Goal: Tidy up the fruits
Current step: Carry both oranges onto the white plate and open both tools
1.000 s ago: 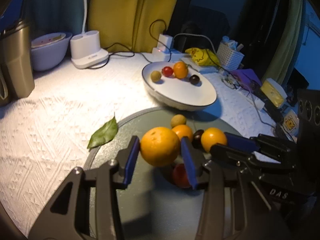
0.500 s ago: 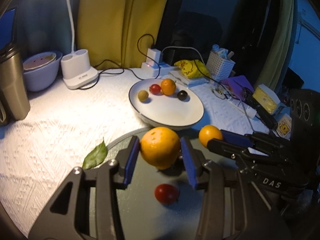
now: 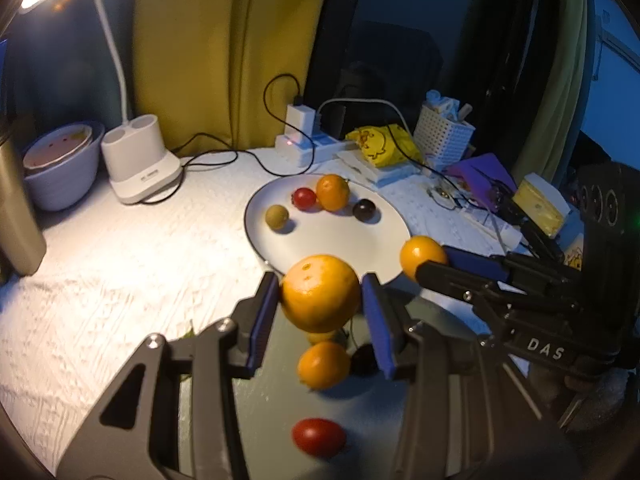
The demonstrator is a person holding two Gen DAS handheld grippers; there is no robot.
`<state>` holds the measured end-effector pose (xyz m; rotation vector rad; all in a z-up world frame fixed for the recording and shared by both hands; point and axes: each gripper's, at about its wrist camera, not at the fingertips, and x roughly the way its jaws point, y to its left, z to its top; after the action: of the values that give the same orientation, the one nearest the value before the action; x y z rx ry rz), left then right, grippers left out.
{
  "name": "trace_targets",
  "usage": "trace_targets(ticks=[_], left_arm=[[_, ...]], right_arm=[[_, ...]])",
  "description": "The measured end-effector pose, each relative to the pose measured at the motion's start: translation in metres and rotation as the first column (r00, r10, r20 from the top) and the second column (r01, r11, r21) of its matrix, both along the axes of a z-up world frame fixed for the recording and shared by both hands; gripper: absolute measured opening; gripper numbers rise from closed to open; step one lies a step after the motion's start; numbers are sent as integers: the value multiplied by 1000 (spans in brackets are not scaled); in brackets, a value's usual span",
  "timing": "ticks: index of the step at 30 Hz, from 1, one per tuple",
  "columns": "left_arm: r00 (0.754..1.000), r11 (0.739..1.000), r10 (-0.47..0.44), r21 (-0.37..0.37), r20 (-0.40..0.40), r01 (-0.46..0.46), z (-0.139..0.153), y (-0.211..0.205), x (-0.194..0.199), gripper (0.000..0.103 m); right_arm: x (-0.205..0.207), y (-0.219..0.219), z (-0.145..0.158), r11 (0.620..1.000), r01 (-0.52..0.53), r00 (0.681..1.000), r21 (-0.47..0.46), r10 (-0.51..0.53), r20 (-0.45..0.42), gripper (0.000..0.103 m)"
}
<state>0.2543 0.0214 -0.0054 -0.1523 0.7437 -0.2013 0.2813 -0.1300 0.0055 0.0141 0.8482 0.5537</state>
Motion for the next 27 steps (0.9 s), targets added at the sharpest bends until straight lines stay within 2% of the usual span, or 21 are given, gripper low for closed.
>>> trace_targets(ticks=[17, 27], left_arm=[[998, 999, -35, 17, -59, 36, -22, -20, 59, 44], [992, 1000, -17, 8, -121, 18, -37, -20, 79, 45]], right_arm=[[44, -5, -26, 1000, 6, 999, 7, -6, -32, 33], [56, -3, -38, 1000, 21, 999, -8, -21, -50, 33]])
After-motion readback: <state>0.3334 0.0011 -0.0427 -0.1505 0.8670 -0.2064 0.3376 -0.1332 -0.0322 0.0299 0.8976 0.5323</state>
